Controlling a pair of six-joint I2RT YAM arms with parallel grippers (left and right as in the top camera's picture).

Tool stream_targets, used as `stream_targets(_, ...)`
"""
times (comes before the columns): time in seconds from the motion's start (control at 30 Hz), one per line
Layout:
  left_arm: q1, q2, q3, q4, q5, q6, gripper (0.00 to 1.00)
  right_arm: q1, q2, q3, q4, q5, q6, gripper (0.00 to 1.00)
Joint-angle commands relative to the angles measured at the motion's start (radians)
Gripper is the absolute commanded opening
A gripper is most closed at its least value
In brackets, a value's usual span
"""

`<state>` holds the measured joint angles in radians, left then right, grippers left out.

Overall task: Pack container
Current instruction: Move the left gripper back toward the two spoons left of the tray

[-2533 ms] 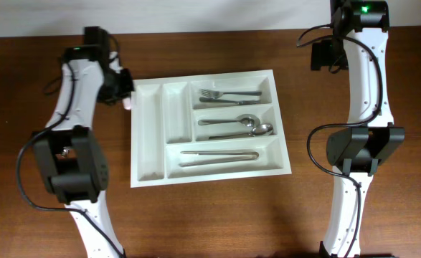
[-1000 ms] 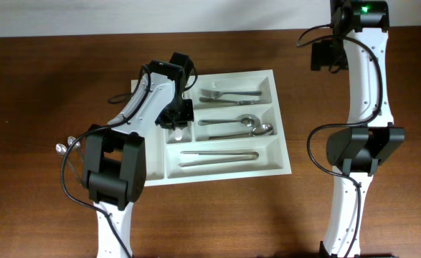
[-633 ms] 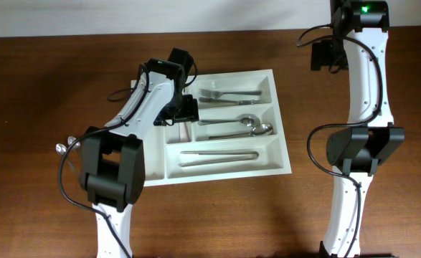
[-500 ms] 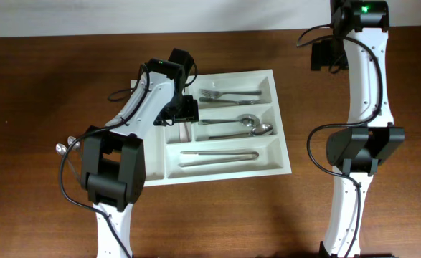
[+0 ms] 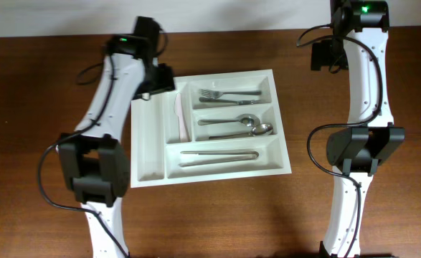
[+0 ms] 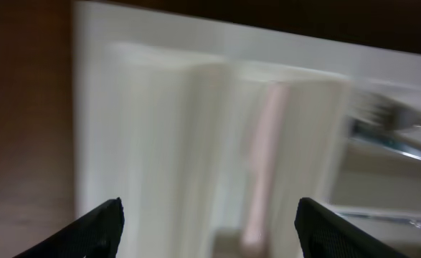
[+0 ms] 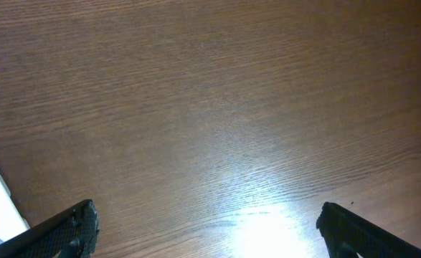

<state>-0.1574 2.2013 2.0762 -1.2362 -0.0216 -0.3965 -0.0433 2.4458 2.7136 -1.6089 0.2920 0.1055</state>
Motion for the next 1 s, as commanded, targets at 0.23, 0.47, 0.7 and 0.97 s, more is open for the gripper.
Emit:
stream_targets(0.23,0.249,0.011,0.014,-0.135,-0.153,-0.173,0.81,0.003,-0.027,0.017,0.0,0.023,0.012,0.99)
stream_targets(0.47,0.32,0.002,0.014,-0.179,-0.201,-0.163,0.8,0.003,-0.027,0.017,0.0,0.023,0.012,0.99)
stream_targets(0.7,0.297,-0.114,0.014,-0.225,-0.253,-0.148,0.8,0.003,-0.027,0.017,0.0,0.023,0.012,0.99)
stream_targets(0.97,0.295,-0.248,0.013,-0.296,-0.255,-0.149,0.8,0.003,-0.027,0.017,0.0,0.023,0.012,0.99)
